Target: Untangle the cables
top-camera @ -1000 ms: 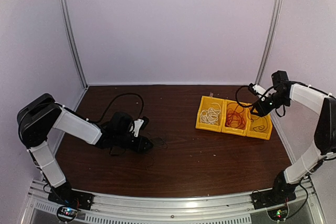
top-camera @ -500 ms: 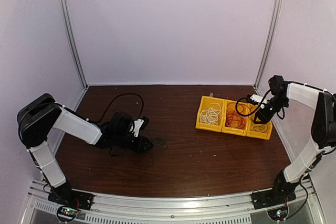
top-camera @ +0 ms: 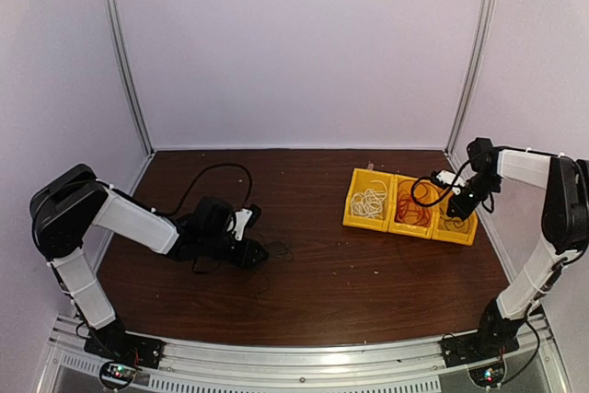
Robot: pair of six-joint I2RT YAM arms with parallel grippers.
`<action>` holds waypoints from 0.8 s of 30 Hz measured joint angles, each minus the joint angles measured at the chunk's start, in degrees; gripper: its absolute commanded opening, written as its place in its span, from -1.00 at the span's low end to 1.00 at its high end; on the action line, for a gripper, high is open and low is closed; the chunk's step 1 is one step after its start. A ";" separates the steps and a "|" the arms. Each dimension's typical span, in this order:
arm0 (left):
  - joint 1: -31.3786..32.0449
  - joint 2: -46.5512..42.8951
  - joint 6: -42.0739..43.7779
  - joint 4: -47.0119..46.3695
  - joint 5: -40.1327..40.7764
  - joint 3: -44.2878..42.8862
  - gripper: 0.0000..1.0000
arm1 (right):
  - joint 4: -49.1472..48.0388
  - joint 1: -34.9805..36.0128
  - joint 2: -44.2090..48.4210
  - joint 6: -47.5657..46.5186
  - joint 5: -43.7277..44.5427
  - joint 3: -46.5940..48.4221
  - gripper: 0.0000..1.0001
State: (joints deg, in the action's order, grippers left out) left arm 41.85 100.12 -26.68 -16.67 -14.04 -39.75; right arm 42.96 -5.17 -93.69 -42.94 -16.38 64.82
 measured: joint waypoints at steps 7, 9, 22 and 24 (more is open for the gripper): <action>0.00 0.00 0.00 -0.07 0.00 0.04 -0.23 | -4.46 -0.31 -2.80 3.87 1.22 -0.70 -0.94; 0.00 0.00 0.00 -0.20 0.00 0.11 -0.24 | -4.70 -0.37 -3.89 4.98 1.46 -0.70 -0.86; 0.00 -7.87 1.11 7.76 3.26 1.40 -0.18 | -2.97 9.20 12.74 9.25 2.19 0.02 -0.21; 0.00 -9.62 1.49 8.46 4.04 1.38 -0.18 | -3.54 14.16 12.83 10.03 1.49 0.24 -0.17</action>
State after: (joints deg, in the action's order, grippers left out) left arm 41.85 90.50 -25.19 -8.21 -10.00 -38.37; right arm 39.42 8.99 -80.86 -32.91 -14.90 65.06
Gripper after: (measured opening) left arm 0.407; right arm 0.395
